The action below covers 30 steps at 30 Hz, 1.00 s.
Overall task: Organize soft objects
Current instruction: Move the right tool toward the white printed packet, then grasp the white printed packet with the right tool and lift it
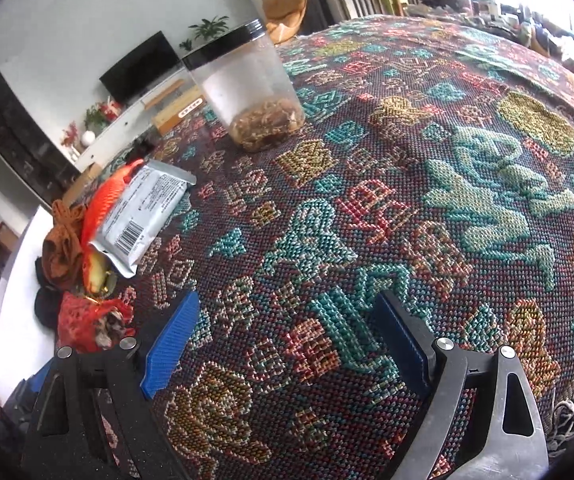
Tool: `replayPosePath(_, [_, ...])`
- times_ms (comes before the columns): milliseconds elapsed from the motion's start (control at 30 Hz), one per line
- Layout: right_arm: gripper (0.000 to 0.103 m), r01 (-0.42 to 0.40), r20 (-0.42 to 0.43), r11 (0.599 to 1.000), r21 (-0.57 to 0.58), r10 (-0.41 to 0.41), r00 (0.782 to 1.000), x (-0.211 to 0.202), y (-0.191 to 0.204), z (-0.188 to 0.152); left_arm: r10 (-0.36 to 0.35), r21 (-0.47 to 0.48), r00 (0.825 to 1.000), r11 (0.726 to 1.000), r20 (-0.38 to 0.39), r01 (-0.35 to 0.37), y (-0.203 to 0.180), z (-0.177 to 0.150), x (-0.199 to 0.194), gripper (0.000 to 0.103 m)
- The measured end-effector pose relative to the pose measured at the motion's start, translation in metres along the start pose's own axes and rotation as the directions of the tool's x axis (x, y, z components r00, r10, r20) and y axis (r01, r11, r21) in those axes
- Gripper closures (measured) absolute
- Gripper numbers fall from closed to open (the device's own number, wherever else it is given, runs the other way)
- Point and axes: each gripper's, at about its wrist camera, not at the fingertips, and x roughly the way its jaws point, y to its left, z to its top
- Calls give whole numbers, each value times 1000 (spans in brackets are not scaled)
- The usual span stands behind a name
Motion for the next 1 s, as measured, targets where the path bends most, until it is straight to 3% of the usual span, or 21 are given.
replayPosePath(167, [12, -15, 8, 1000, -9, 15, 1000, -2, 2, -5, -17, -48, 1000, 999, -13, 16, 7, -3, 7, 0])
replayPosePath(367, [12, -21, -24, 989, -148, 17, 1000, 6, 29, -11, -14, -48, 1000, 999, -12, 13, 7, -6, 4, 0])
replayPosePath(500, [12, -46, -35, 961, -274, 38, 999, 16, 56, 13, -14, -48, 1000, 999, -12, 13, 7, -6, 4, 0])
replayPosePath(633, [12, -95, -155, 926, -366, 41, 987, 50, 105, 54, -15, -48, 1000, 999, -12, 14, 7, -6, 4, 0])
replayPosePath(767, [12, -137, -288, 953, -269, 56, 956, 98, 143, 84, -15, -48, 1000, 999, -12, 15, 7, -7, 5, 0])
replayPosePath(900, [12, -33, -335, 990, -138, -15, 942, 144, 156, 102, -15, -49, 1000, 999, -11, 15, 7, -7, 5, 0])
replayPosePath(933, [11, 0, -339, 988, -153, -53, 939, 152, 161, 101, -15, -49, 1000, 999, -11, 15, 7, -7, 5, 0])
replayPosePath(1000, [11, 74, -355, 954, -292, -180, 917, 166, 174, 92, -15, -49, 1000, 999, -11, 15, 7, -7, 4, 0])
